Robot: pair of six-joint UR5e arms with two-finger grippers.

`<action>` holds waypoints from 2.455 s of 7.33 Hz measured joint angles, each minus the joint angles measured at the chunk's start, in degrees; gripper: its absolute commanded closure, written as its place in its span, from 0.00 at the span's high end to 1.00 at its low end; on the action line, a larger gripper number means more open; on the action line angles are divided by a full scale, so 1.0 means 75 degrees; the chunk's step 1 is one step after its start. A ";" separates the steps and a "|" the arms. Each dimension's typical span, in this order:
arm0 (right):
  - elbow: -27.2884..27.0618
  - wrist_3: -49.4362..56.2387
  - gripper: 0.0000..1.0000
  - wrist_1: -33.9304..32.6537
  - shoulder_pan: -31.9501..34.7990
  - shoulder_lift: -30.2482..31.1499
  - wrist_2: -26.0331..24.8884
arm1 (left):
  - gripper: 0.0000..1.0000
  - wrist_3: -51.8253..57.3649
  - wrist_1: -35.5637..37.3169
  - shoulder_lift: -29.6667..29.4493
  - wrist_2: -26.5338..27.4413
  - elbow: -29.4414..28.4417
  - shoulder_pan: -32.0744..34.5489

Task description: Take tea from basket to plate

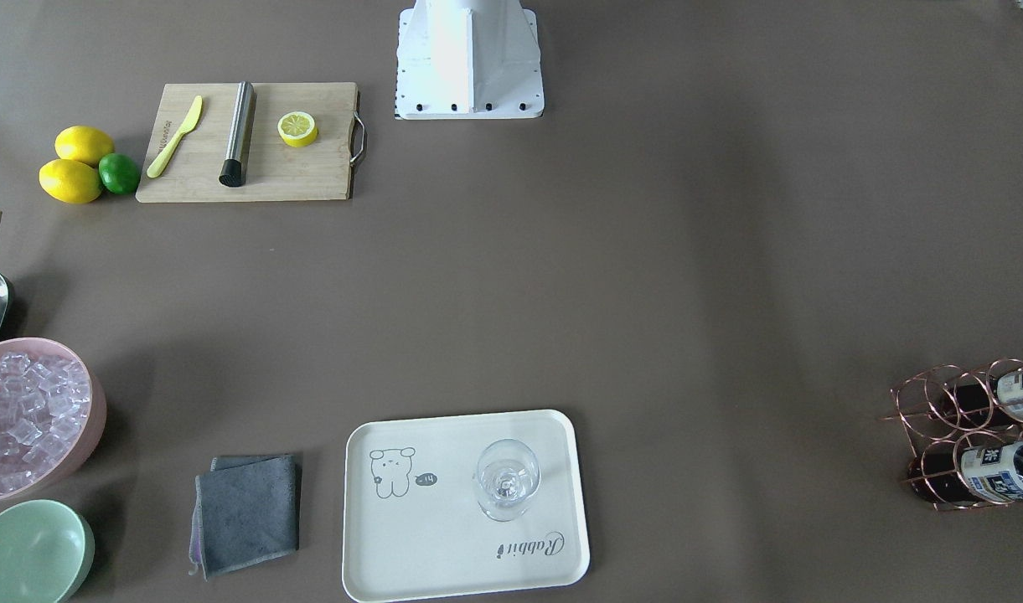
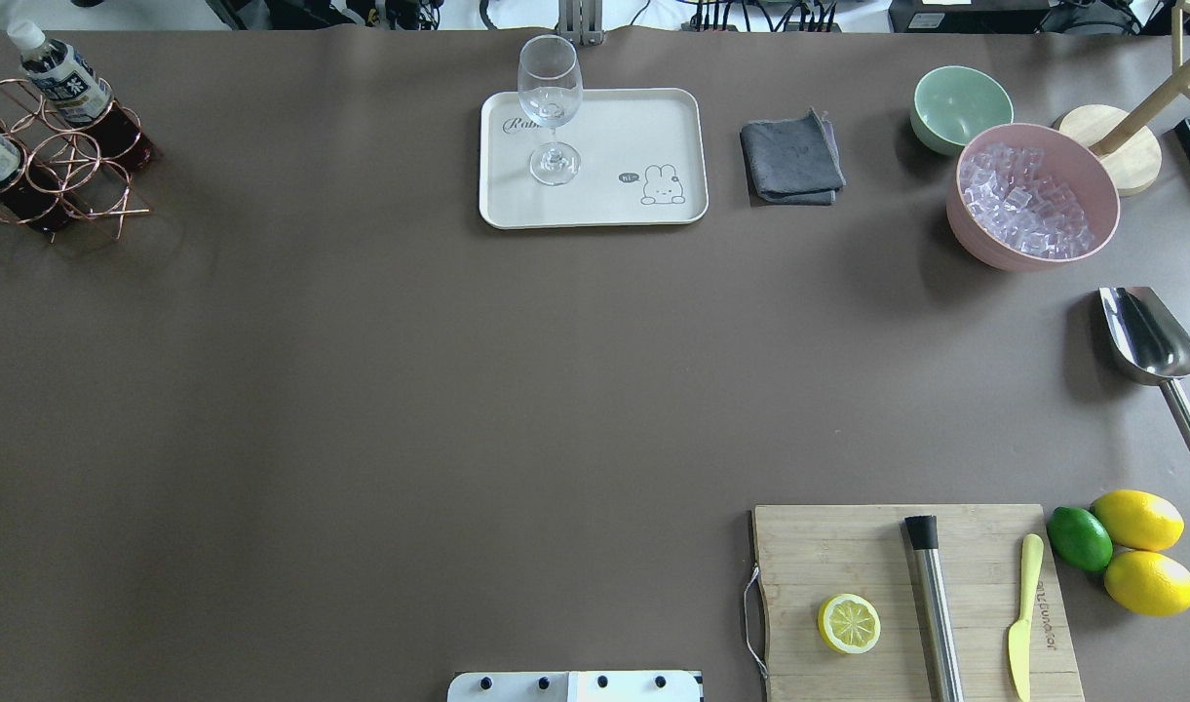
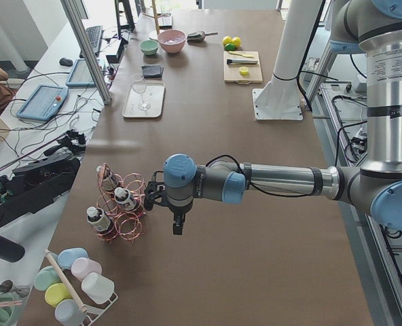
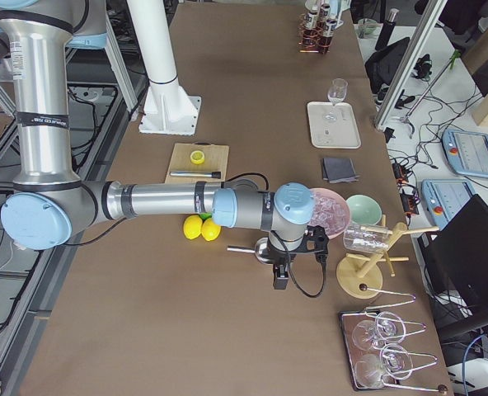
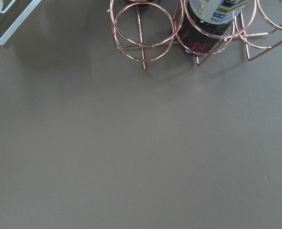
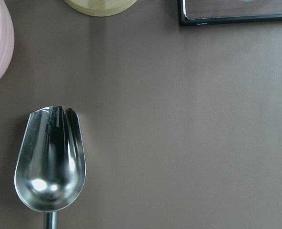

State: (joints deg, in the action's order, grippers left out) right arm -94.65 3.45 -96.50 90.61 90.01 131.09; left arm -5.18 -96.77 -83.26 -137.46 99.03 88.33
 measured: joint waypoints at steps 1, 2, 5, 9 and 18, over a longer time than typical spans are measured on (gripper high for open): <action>0.0040 0.0005 1.00 0.0057 0.0000 0.0028 -0.0005 | 0.98 -0.0001 0.0000 0.0002 0.0001 -0.0012 0.0001; 0.0064 0.0007 1.00 0.0126 0.0000 0.0041 -0.0013 | 0.98 -0.0001 0.0000 0.0003 0.0006 -0.0016 0.0006; 0.0117 0.0008 1.00 0.0183 -0.0010 0.0116 -0.0050 | 0.98 -0.0001 0.0000 0.0003 0.0011 -0.0018 0.0002; 0.0139 0.0008 1.00 0.0187 -0.0005 0.0139 -0.0083 | 0.98 -0.0001 0.0004 0.0003 0.0027 -0.0007 0.0009; 0.0247 0.0008 1.00 0.0187 -0.0011 0.0139 -0.0088 | 0.98 -0.0007 0.0012 0.0037 0.0115 0.0030 0.0032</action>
State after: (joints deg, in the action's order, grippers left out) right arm -92.80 3.52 -95.10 90.53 91.05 130.43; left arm -5.23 -96.68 -82.98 -136.60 99.25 88.57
